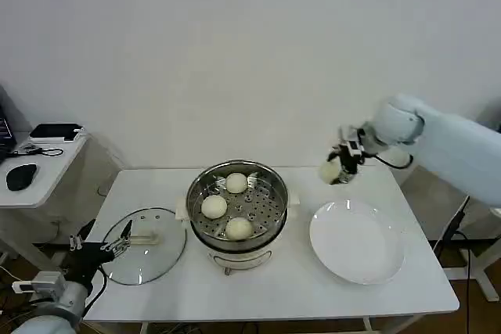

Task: Take steamed baozi put them in steamer then cover it.

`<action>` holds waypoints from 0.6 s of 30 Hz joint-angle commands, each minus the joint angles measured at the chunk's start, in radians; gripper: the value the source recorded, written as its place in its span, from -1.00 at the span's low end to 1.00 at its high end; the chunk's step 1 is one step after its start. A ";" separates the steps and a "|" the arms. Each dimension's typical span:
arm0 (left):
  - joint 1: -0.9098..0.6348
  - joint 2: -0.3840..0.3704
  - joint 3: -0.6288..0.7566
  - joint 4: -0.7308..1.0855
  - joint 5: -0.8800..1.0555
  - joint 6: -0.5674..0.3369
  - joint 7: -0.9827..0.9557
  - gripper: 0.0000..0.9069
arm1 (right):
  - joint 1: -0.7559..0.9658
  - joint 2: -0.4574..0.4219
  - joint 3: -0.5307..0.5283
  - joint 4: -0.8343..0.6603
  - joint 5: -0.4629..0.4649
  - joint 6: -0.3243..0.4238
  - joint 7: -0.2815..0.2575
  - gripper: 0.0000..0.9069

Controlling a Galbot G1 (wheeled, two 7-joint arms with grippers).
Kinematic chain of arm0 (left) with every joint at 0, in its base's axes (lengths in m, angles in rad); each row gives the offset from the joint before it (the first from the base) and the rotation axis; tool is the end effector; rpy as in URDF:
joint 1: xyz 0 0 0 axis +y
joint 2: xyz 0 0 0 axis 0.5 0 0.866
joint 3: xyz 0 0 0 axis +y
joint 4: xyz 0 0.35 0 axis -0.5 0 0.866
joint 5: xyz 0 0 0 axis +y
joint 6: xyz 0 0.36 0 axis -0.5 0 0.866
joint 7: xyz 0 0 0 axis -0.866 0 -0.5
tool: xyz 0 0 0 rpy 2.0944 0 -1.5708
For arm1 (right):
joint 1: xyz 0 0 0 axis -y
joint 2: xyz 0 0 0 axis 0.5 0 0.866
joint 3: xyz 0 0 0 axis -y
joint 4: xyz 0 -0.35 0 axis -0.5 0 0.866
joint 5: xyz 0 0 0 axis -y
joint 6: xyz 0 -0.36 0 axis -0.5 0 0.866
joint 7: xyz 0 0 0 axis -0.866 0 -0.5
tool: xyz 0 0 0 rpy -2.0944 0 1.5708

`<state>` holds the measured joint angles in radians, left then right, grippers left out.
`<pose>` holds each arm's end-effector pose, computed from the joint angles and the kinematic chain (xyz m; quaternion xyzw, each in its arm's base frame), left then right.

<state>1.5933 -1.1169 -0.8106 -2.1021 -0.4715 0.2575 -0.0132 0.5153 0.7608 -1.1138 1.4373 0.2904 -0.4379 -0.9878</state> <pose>0.1962 0.1525 -0.2504 0.0098 -0.9942 -0.0306 0.1027 0.5320 -0.0427 -0.0282 0.4847 -0.6142 0.5432 0.3045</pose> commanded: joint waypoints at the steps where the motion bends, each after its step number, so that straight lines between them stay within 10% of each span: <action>1: -0.003 -0.003 0.002 -0.002 0.000 0.000 0.000 1.00 | 0.172 0.178 -0.152 0.088 0.339 -0.179 0.142 0.58; 18: -0.006 -0.019 0.006 -0.009 0.008 -0.002 0.000 1.00 | -0.019 0.333 -0.130 -0.044 0.341 -0.268 0.223 0.60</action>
<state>1.5877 -1.1367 -0.8062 -2.1089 -0.4641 0.2558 -0.0136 0.5648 1.0023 -1.2226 1.4512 0.5945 -0.6487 -0.8110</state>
